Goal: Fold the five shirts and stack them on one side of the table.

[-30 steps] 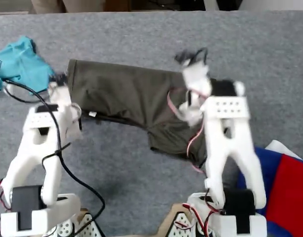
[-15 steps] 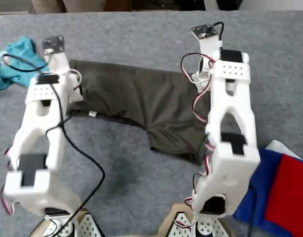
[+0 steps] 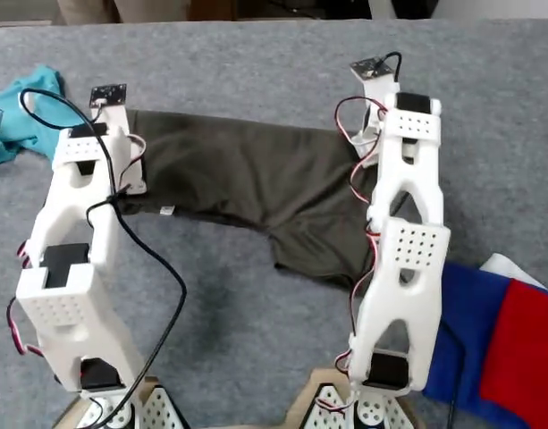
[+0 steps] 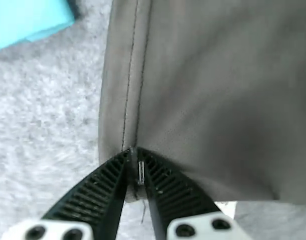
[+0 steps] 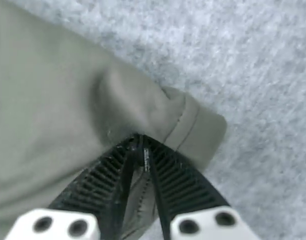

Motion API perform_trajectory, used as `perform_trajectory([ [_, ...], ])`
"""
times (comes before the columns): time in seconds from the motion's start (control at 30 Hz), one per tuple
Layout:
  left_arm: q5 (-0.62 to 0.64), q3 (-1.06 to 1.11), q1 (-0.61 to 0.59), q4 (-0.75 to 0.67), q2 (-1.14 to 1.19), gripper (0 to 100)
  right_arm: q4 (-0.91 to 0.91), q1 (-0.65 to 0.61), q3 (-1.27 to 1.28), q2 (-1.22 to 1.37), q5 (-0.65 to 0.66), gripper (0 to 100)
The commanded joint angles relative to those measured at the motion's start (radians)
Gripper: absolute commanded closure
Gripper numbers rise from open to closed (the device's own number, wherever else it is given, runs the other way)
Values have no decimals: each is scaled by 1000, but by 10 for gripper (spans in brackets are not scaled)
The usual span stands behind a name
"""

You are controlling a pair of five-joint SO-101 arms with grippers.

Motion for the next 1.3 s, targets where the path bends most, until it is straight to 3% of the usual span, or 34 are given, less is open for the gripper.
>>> perform_trajectory([
  [0.0, -66, -29, -58, -5, -4, 981, 64, 41, -179, 54, 17, 993],
  [0.23, -138, -28, -46, 26, -8, 981, 221, 25, -415, 120, 21, 993],
  [0.37, -127, -89, 21, 81, -10, 981, 391, -15, -668, 91, 21, 993],
  [0.5, -68, -226, 83, 181, -10, 981, 404, -30, -714, 50, 20, 991],
  [0.73, -40, -457, 157, 365, -10, 980, 404, -65, -357, -191, 21, 993],
  [0.87, -23, -463, 137, 394, -101, 980, 402, -110, -148, -412, 17, 993],
  [1.0, -18, -282, 132, 370, -285, 980, 393, -134, 58, -591, 17, 993],
  [1.27, -18, 278, 51, 34, -628, 980, 256, -134, 550, -852, 23, 993],
])
